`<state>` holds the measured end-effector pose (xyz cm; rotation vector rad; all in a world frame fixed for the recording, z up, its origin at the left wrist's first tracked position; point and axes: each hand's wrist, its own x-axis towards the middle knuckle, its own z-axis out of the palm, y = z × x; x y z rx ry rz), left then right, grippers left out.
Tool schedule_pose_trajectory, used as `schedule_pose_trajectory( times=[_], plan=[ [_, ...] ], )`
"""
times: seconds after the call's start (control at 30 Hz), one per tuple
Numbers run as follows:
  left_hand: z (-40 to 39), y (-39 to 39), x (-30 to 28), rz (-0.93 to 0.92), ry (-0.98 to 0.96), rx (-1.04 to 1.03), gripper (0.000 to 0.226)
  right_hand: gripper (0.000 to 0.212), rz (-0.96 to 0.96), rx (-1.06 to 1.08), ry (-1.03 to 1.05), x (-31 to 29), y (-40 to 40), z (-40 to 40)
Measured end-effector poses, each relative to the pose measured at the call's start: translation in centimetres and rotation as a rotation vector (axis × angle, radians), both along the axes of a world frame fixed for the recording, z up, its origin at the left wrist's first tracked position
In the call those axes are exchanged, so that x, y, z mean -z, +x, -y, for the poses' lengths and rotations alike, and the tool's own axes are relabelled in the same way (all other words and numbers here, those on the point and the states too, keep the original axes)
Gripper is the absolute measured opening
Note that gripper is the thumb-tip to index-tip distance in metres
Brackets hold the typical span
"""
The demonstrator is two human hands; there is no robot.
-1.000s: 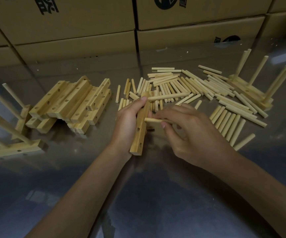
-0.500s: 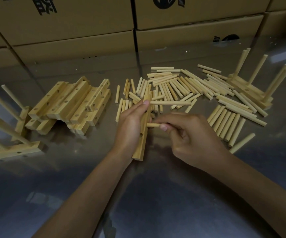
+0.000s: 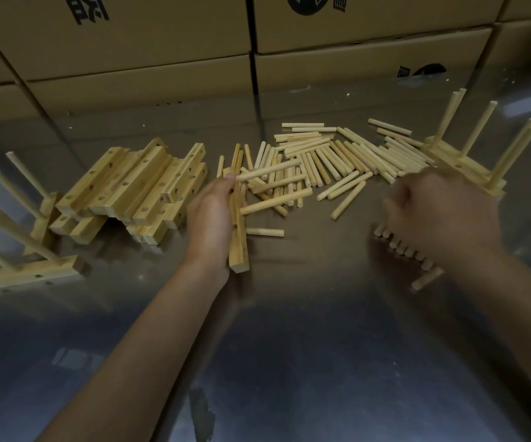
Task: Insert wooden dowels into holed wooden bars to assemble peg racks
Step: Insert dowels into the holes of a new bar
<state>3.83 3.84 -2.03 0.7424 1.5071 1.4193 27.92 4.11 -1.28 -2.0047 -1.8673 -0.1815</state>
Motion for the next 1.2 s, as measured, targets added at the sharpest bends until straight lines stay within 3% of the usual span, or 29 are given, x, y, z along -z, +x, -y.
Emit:
schedule_pose_trajectory(
  times=[0.1, 0.33, 0.47, 0.57, 0.73, 0.87, 1.2],
  plan=[
    [-0.1, 0.2, 0.2, -0.023, 0.012, -0.006, 0.024, 0.025, -0.037, -0.023, -0.176, 0.4, -0.6, 0.0],
    [-0.2, 0.0, 0.2, 0.084, 0.015, -0.043, 0.031, 0.019, -0.142, -0.402, -0.061, 0.7, -3.1, 0.9],
    [-0.3, -0.1, 0.3, 0.113, 0.049, -0.027, 0.023, 0.008, -0.439, -0.729, -0.13, -0.3, -5.4, 3.0],
    [-0.3, 0.1, 0.3, 0.12, 0.052, -0.001, 0.025, 0.009, -0.497, -0.892, -0.131, -0.1, -6.7, 4.3],
    [-0.1, 0.3, 0.3, 0.126, 0.054, 0.022, 0.029, 0.022, -0.42, -0.905, -0.008, 0.2, -7.3, 4.3],
    [-0.2, 0.3, 0.3, 0.16, 0.07, 0.018, 0.028, 0.022, -0.421, -0.835, 0.049, 0.2, -6.8, 4.0],
    [0.3, 0.5, 0.5, 0.077, 0.102, 0.02, 0.037, 0.019, -0.296, -0.941, 0.092, 0.6, -7.1, 4.1]
  ],
)
